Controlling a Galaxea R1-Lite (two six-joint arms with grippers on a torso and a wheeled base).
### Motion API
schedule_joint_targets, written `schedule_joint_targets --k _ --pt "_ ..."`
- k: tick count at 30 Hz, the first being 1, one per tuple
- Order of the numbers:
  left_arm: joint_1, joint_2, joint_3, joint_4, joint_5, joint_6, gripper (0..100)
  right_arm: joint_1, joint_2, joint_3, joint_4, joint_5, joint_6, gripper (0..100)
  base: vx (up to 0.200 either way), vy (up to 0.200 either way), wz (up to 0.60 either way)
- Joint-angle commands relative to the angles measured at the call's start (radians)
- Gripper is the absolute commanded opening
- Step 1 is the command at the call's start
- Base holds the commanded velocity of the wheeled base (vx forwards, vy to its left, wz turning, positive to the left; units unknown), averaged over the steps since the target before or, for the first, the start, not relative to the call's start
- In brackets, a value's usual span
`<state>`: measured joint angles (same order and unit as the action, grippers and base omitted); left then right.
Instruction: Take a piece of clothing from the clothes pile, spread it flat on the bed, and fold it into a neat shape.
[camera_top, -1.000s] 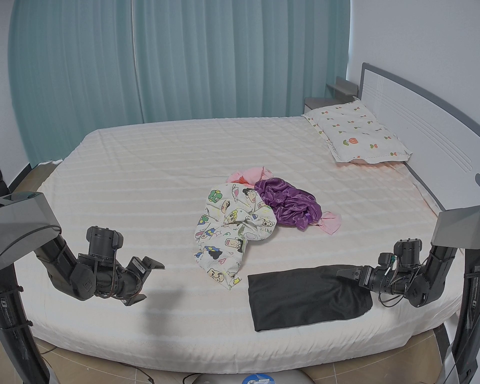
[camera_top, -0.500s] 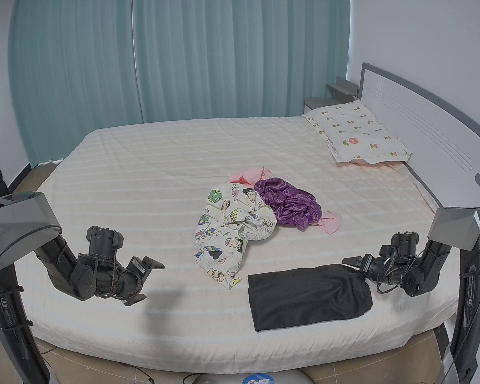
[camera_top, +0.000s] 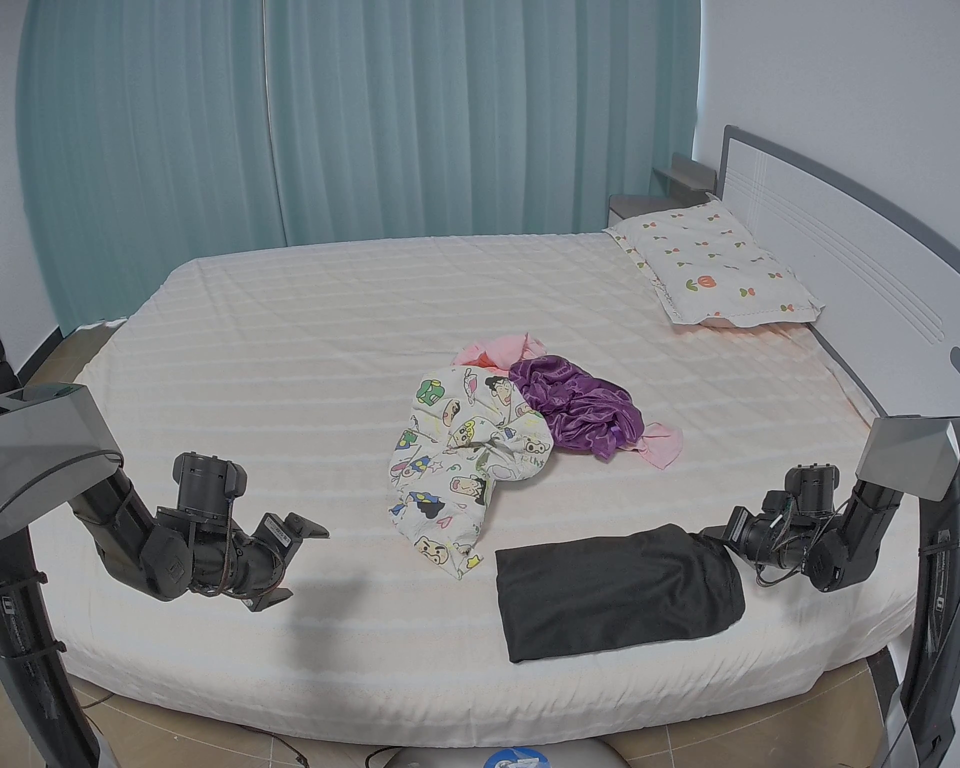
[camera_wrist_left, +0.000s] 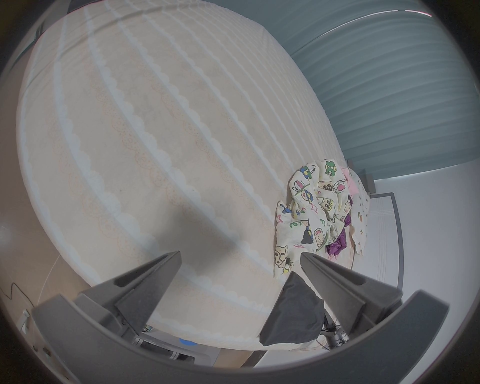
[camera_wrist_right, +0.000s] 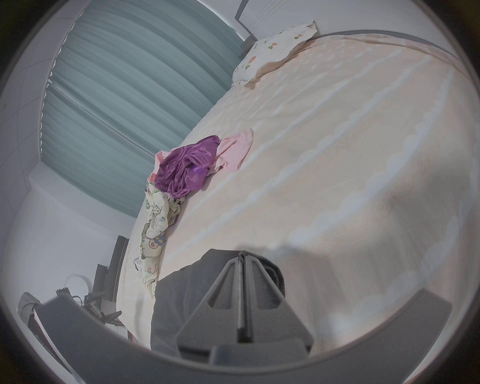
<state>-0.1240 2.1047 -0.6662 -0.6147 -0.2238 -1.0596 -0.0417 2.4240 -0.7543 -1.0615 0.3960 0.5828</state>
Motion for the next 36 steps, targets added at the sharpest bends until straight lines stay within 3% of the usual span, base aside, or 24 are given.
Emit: schedule_joint_targets --k 1,16,17,27,32,36 --pt "0.000 0.001 0.000 0.000 0.001 0.000 100 -0.020 -0.002 -0.002 -0.003 0.000 0.002 0 0.000 0.000 0.00" --pt "0.000 0.001 0.000 0.000 0.001 0.000 100 -0.035 0.013 -0.036 -0.005 -0.040 0.025 0 0.000 0.000 0.00" --pt "0.000 0.001 0.000 0.000 0.001 0.000 100 -0.035 0.013 -0.036 -0.005 -0.040 0.025 100 0.000 0.000 0.00" --pt "0.000 0.001 0.000 0.000 0.001 0.000 100 -0.070 -0.072 0.079 -0.026 -0.014 -0.008 100 0.000 0.000 0.00" --pt "0.000 0.001 0.000 0.000 0.001 0.000 100 -0.130 -0.112 0.242 -0.032 0.112 -0.238 100 0.000 0.000 0.00" --pt "0.000 0.001 0.000 0.000 0.001 0.000 100 -0.132 -0.123 0.319 -0.032 0.153 -0.296 100 0.000 0.000 0.00"
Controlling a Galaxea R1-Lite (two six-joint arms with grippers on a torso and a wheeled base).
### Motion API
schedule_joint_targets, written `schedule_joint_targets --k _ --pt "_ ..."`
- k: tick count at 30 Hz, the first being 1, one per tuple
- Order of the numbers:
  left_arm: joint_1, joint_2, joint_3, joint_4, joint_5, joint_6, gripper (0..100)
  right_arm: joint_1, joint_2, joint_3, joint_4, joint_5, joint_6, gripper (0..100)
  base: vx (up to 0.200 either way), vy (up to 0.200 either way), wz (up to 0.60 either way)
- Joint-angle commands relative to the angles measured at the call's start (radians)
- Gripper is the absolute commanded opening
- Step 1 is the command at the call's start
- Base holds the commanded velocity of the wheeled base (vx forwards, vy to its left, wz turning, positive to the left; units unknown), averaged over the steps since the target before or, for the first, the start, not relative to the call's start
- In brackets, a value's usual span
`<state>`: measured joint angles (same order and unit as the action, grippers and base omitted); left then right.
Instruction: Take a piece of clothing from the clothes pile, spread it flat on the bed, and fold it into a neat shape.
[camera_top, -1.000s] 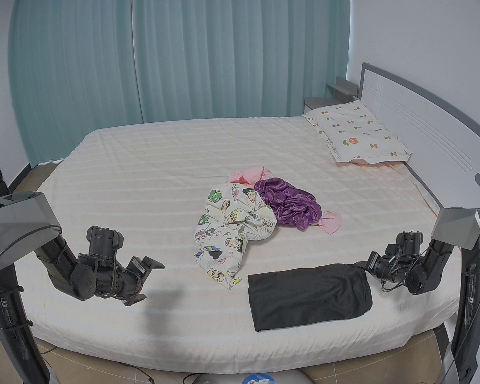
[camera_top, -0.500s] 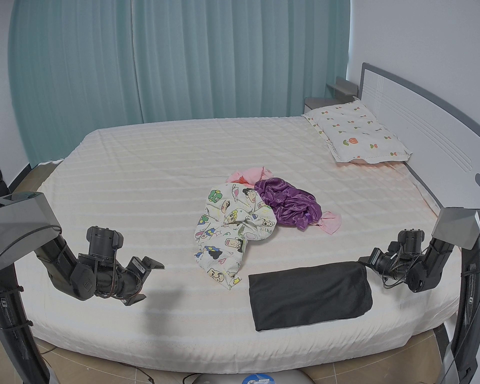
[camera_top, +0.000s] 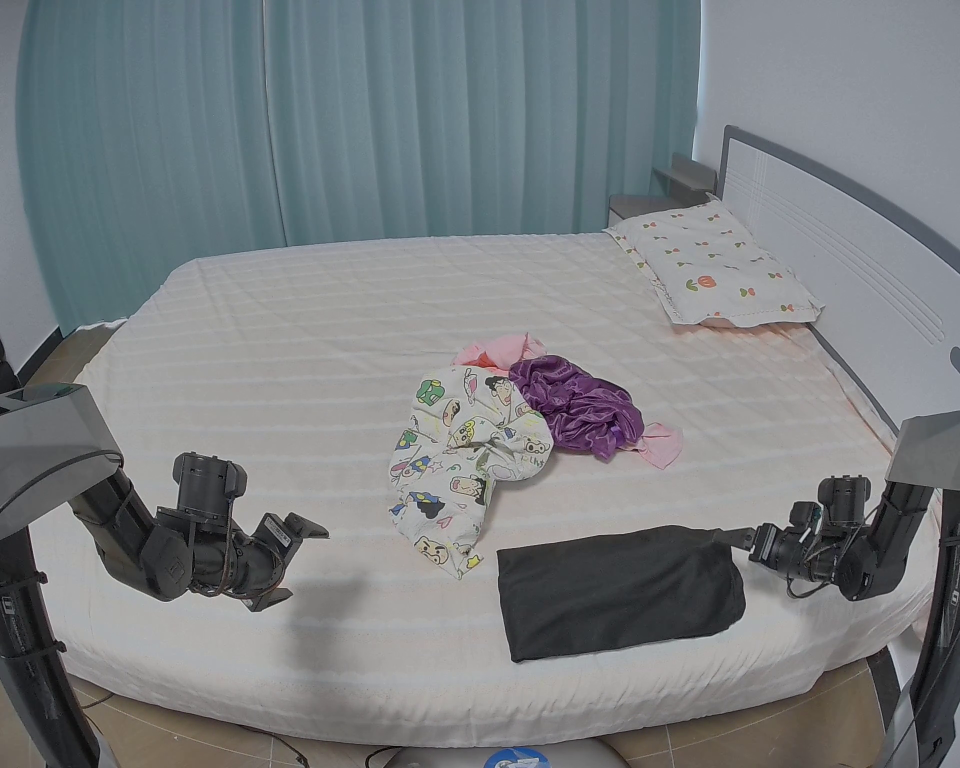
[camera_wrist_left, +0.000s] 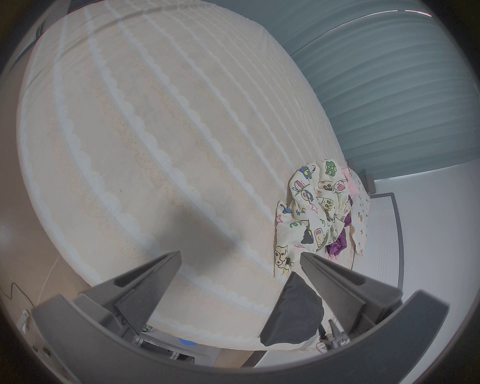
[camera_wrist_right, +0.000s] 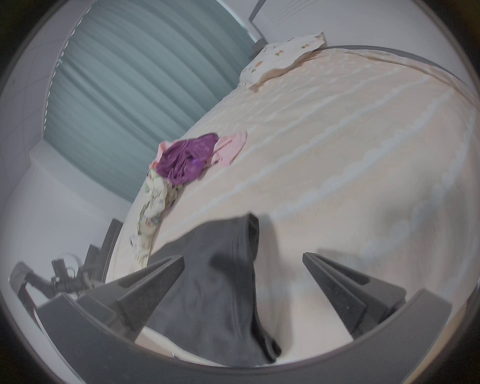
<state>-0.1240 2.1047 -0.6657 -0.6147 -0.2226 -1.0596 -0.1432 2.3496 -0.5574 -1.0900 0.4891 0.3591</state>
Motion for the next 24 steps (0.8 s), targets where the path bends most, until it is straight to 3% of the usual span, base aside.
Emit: schedule_joint_targets --k 1,8,9,24 --pt "0.000 0.001 0.002 0.000 0.000 0.000 100 -0.029 -0.049 0.125 -0.004 0.060 -0.075 100 0.000 0.000 0.00" --pt "0.000 0.001 0.000 0.000 0.000 0.000 100 -0.013 -0.038 0.175 -0.002 0.058 -0.137 100 0.000 0.000 0.00" --pt "0.000 0.001 0.000 0.000 0.000 0.000 100 -0.009 -0.041 0.179 -0.002 0.057 -0.140 0 0.000 0.000 0.00" --pt "0.000 0.001 0.000 0.000 0.000 0.000 100 -0.026 -0.058 0.235 -0.001 0.051 -0.201 0 0.000 0.000 0.00"
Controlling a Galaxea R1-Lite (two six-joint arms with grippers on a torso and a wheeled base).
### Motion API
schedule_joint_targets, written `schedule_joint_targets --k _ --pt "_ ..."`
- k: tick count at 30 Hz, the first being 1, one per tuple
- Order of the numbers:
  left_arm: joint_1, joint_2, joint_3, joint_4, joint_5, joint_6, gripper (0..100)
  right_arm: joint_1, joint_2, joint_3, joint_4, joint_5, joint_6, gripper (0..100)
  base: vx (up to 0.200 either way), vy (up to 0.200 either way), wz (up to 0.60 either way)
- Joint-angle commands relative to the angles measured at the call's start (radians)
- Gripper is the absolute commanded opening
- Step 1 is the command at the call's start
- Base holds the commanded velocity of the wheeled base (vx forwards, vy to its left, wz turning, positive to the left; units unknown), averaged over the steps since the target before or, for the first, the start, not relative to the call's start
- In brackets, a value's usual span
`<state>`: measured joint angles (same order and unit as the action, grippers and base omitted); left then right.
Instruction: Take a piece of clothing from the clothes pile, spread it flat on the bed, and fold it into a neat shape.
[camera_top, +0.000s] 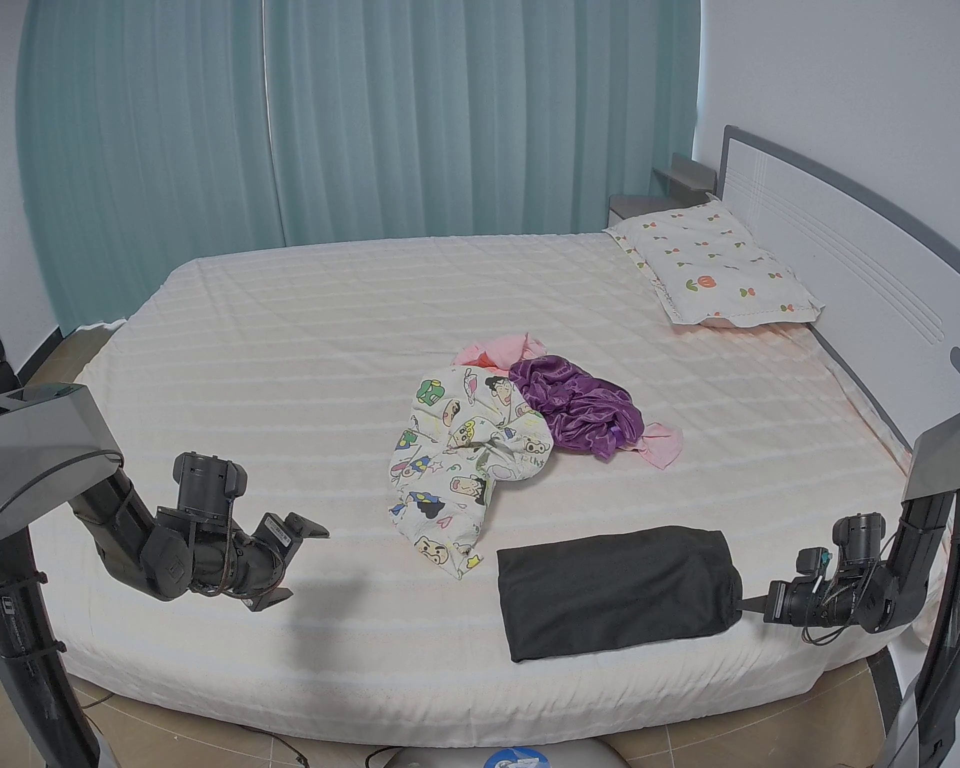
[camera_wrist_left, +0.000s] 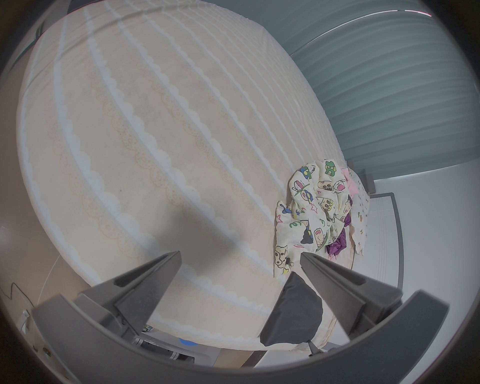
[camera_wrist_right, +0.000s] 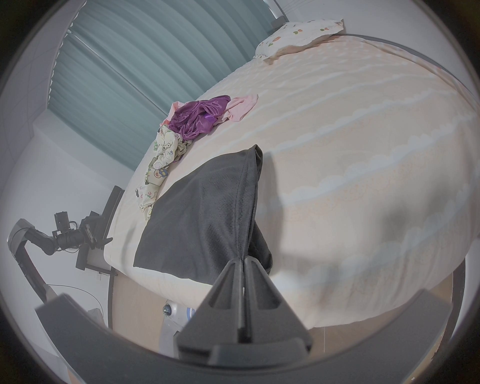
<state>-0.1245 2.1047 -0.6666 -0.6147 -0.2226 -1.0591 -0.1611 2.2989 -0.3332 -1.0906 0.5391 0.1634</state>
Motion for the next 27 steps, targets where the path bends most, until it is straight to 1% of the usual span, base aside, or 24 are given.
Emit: schedule_joint_targets --k 1,11,16,20,21,25,27 --pt "0.000 0.001 0.001 0.000 0.000 -0.001 100 -0.008 -0.009 0.013 0.000 0.001 -0.007 0 0.000 0.000 0.00" --pt "0.000 0.001 0.001 0.000 0.000 -0.001 100 -0.067 -0.013 0.023 0.003 0.001 -0.053 0 0.000 0.000 0.00" --pt "0.000 0.001 0.001 0.000 0.000 -0.001 100 -0.074 -0.010 0.039 0.005 0.001 -0.085 0 0.000 0.000 0.00" --pt "0.000 0.001 0.001 0.000 0.000 -0.001 100 -0.075 -0.009 0.039 0.008 -0.001 -0.091 0 0.000 0.000 0.00" --pt "0.000 0.001 0.001 0.000 0.000 -0.001 100 -0.075 -0.006 0.033 0.008 -0.005 -0.091 100 0.000 0.000 0.00" --pt "0.000 0.001 0.001 0.000 0.000 -0.001 100 -0.072 -0.039 0.023 -0.011 -0.011 -0.082 100 0.000 0.000 0.00" --pt "0.000 0.001 -0.001 0.000 0.000 -0.001 100 -0.052 -0.092 0.006 -0.008 -0.010 -0.056 100 0.000 0.000 0.00"
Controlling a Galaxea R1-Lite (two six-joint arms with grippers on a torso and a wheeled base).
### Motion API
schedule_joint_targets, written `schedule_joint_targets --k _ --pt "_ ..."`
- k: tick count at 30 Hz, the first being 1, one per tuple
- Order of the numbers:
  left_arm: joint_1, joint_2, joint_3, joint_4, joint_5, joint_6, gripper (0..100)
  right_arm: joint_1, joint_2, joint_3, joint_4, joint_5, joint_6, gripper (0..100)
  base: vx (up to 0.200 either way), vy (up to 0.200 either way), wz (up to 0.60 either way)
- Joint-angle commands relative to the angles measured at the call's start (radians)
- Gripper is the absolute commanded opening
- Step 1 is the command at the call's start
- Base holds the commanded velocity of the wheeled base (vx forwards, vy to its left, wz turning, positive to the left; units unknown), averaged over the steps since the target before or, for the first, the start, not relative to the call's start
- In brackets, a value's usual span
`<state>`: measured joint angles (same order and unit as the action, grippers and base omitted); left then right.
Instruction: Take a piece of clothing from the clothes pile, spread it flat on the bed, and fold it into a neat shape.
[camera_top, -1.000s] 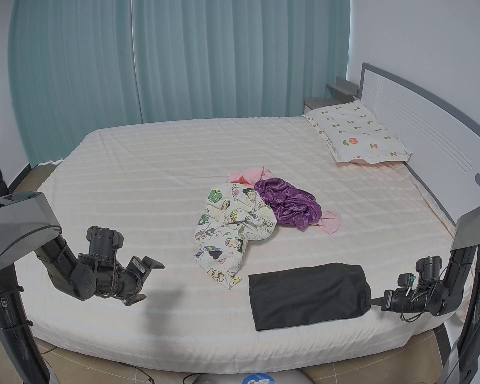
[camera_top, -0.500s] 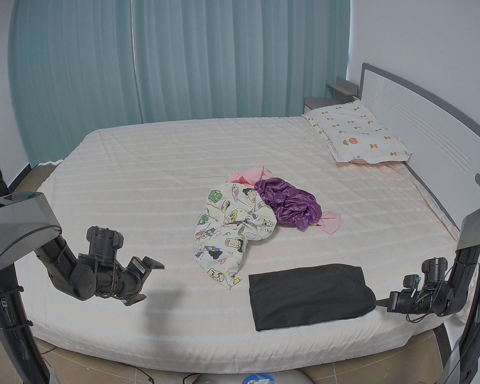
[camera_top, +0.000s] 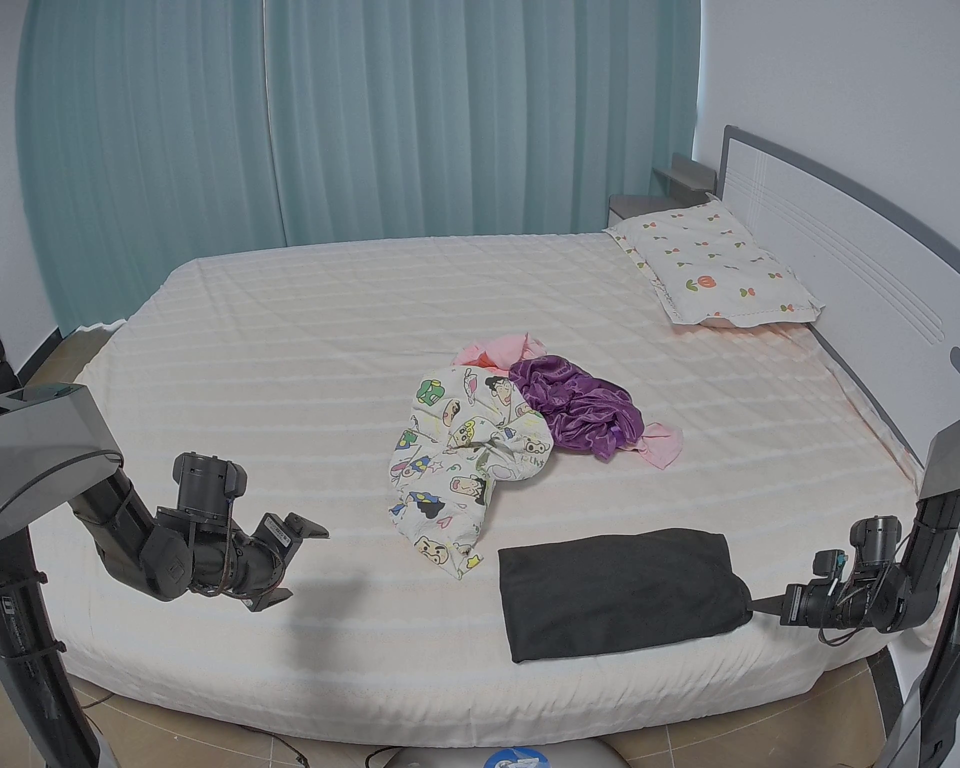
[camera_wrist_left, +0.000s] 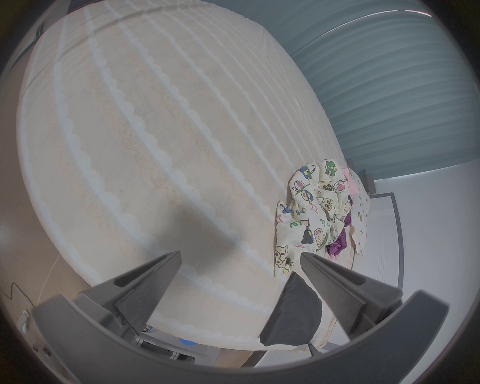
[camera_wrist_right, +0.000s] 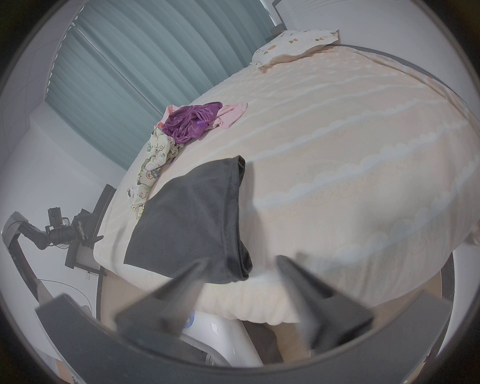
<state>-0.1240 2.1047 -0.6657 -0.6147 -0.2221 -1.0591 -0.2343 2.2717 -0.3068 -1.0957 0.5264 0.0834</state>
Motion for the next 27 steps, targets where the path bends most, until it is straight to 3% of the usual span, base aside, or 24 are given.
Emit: schedule_joint_targets --k 1,3,7,12,17,27 --pt "0.000 0.001 -0.002 0.000 0.000 -0.001 100 0.050 -0.081 -0.026 -0.004 0.001 0.058 100 0.000 0.000 0.00" --pt "0.000 0.001 -0.002 0.000 0.000 -0.001 100 0.095 -0.092 -0.031 -0.012 -0.003 0.102 100 0.000 0.000 0.00" --pt "0.000 0.001 0.000 0.000 0.000 -0.001 100 0.256 -0.115 -0.118 -0.122 -0.120 0.420 100 0.000 0.000 0.00" --pt "0.000 0.001 -0.002 0.000 0.000 -0.001 100 0.385 -0.041 -0.219 -0.164 -0.217 0.651 100 0.000 0.000 0.00" --pt "0.000 0.001 0.000 0.000 0.000 -0.001 100 0.437 0.065 -0.256 -0.199 -0.243 0.687 100 0.000 0.000 0.00" --pt "0.000 0.003 0.000 0.000 0.000 -0.001 100 0.438 0.181 -0.273 -0.266 -0.252 0.682 100 0.000 0.000 0.00"
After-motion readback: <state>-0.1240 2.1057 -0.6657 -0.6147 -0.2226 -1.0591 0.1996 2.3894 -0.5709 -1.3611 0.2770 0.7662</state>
